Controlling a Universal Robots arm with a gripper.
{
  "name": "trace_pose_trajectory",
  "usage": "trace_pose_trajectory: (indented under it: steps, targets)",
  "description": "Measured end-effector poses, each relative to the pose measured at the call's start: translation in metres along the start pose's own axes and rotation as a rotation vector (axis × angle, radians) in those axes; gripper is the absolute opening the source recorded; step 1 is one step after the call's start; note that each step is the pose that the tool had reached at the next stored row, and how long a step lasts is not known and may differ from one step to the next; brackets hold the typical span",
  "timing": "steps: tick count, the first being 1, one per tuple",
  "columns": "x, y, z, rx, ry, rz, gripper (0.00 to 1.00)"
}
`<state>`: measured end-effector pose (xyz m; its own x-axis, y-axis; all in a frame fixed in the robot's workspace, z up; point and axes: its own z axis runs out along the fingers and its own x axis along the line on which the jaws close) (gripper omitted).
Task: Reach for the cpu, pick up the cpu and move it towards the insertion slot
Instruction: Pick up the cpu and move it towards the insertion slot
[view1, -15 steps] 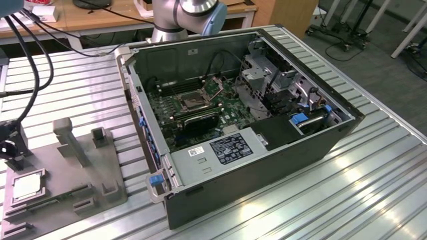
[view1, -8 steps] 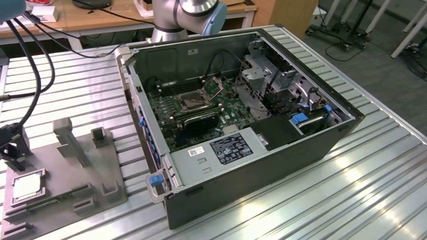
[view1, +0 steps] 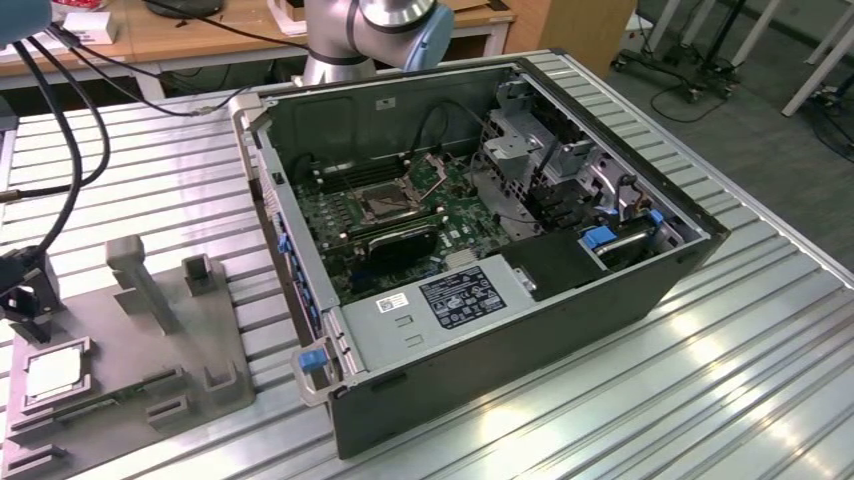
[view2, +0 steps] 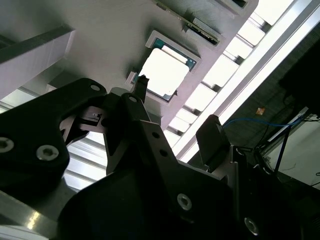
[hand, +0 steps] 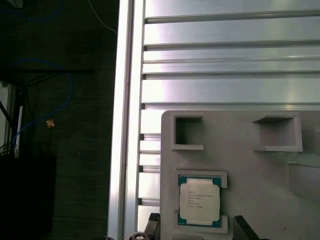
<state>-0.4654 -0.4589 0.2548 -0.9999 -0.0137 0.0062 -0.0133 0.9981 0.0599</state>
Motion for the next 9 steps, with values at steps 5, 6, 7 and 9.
trace_pose_trajectory:
  steps: [5,6,7,9]
  targets:
    - [0.0,0.0,0.0001,0.0001,0.0,0.0,0.66]
    - [0.0,0.0,0.0005,0.0,0.0,0.0,0.66]
    - [0.0,-0.0001,0.0015,-0.0002,-0.0003,0.0,0.66]
    - [0.0,-0.001,0.0047,0.0,0.0,0.0,0.66]
